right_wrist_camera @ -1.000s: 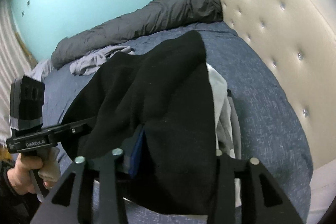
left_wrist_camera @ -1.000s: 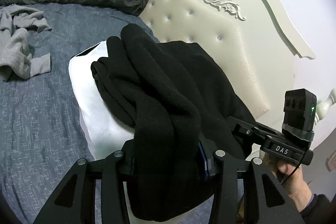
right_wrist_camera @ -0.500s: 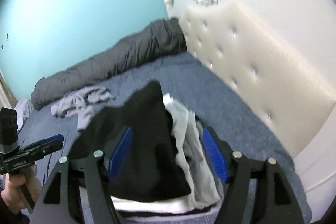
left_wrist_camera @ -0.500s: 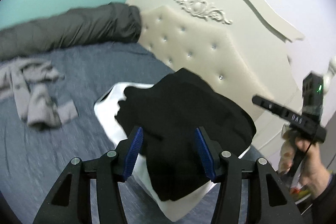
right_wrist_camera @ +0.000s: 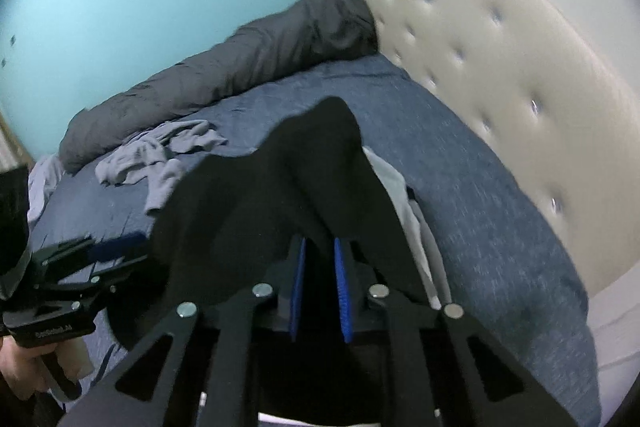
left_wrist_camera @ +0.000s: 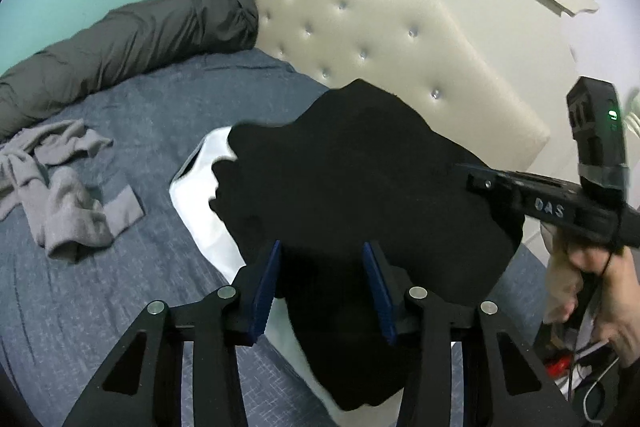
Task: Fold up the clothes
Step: 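Carry the black trousers onto the folded white stack with both tools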
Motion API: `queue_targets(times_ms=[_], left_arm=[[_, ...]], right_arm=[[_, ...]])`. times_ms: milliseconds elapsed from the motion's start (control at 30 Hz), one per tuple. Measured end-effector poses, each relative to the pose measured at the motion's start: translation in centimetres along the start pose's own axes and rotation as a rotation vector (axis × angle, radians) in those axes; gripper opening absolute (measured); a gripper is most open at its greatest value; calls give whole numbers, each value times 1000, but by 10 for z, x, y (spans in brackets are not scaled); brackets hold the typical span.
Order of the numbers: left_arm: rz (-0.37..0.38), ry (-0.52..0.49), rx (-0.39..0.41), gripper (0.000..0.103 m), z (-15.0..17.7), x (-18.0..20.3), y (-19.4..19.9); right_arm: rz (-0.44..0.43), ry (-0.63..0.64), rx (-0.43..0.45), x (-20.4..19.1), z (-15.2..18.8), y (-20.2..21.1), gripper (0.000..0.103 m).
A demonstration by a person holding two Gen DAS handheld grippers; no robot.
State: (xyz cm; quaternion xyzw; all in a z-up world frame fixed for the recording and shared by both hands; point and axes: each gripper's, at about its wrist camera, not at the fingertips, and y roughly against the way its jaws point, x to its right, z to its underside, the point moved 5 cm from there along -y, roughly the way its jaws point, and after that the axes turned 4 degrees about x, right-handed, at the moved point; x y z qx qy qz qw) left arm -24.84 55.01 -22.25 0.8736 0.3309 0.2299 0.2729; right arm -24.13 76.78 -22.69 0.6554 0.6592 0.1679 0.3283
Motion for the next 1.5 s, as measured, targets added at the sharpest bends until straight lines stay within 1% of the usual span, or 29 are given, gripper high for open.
queue_targets(times_ms=[67,100,133,200,267,300,400,467,600,733,800,1067,1100,1200,1267,1367,1500], left_arm=[[-5,-15,3,45,4,2,-2],[-7,-21,4,42,7,3,-3],[-5,-15,2,41,8,3,-4],[-3,-9,2,40,10,5,-5],[-17,-32,8,39,13,10,-6],[-18,-27,6,37,14,10,-6],[-13,-1,5,37,18,8,-7],[-10,-2,2,37,21,8,-8],[-16,-5,-3,37,25,11,-12],[-37,-35,9,33,21,17,-8],[-39,-29,13,31,20,16,-8],[-43,-25,17,30,20,16,-7],[-44,-27,17,30,20,17,-7],[-41,-25,19,30,22,15,-6],[-40,-23,21,30,23,15,-7],[-42,-34,21,30,22,16,-8],[-36,-25,18,30,21,16,-11]], right_arm=[[27,-15,-10,11,7,-5,6],[48,-17,-15,16,11,-6,2],[54,-27,-17,20,14,-9,0],[46,-56,-17,27,19,-13,0],[40,-82,-6,31,25,-16,0],[37,-95,-1,33,28,-18,0],[23,-110,1,35,33,-22,0],[17,-123,-1,38,37,-23,0],[35,-126,-9,38,45,-26,0],[30,-130,-13,34,34,-20,0],[8,-110,1,21,20,-14,0],[-80,-34,59,-32,-36,12,1],[-85,-24,48,-36,-38,9,1],[-62,1,-30,-39,-31,-18,1],[-20,15,-81,-35,-20,-34,0],[12,12,-102,-26,-9,-48,0],[47,16,-108,-17,-4,-55,0]])
